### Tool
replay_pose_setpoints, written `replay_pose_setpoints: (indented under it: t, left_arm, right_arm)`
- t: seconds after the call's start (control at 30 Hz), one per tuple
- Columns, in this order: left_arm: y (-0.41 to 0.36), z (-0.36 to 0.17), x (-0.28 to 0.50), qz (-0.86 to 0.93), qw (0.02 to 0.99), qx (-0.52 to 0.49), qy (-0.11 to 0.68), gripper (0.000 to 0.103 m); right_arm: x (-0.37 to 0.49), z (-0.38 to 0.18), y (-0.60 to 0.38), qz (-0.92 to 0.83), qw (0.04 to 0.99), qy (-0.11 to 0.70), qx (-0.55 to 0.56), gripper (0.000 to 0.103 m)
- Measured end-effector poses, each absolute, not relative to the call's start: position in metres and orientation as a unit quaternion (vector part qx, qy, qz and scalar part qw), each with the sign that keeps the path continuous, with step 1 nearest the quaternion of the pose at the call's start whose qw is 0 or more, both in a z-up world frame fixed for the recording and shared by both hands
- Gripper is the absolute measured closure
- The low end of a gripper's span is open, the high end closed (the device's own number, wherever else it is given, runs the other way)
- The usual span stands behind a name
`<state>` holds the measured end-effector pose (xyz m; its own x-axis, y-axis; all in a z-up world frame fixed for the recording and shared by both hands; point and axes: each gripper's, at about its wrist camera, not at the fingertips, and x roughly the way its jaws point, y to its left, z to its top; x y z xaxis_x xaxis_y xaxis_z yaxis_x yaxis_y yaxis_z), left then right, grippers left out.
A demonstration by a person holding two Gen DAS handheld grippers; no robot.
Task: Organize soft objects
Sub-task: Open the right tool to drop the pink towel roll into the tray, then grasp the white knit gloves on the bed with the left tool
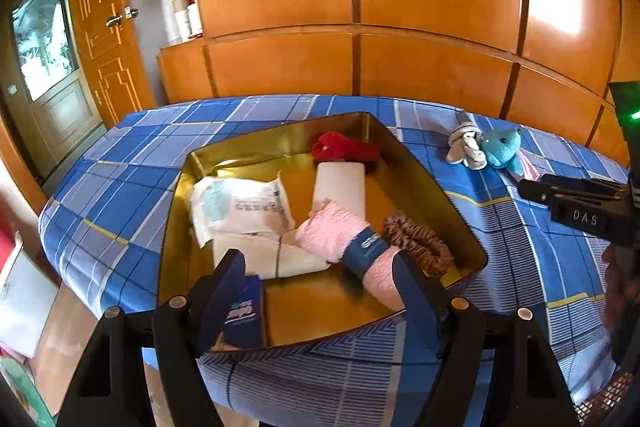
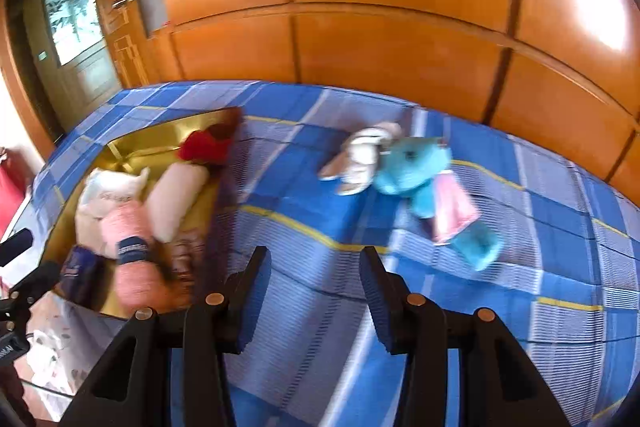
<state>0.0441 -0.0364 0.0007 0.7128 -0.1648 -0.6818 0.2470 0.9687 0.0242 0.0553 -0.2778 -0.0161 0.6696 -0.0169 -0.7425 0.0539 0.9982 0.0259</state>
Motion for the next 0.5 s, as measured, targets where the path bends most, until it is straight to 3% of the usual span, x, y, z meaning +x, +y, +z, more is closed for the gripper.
replay_pose_setpoints:
  t: [0.27,0.5]
  left_arm:
    - [-0.073,0.012,0.052,-0.147,0.923,0.089,0.346,0.026]
    - [-0.108,0.013,0.064,-0.177,0.913,0.111,0.349,0.026]
  right_arm:
    - [0.058,-0.012,-0.352,-0.086,0.917,0.390,0.006,0.057]
    - [0.051,-0.030,-0.430,-0.155,0.907,0.388,0.062,0.057]
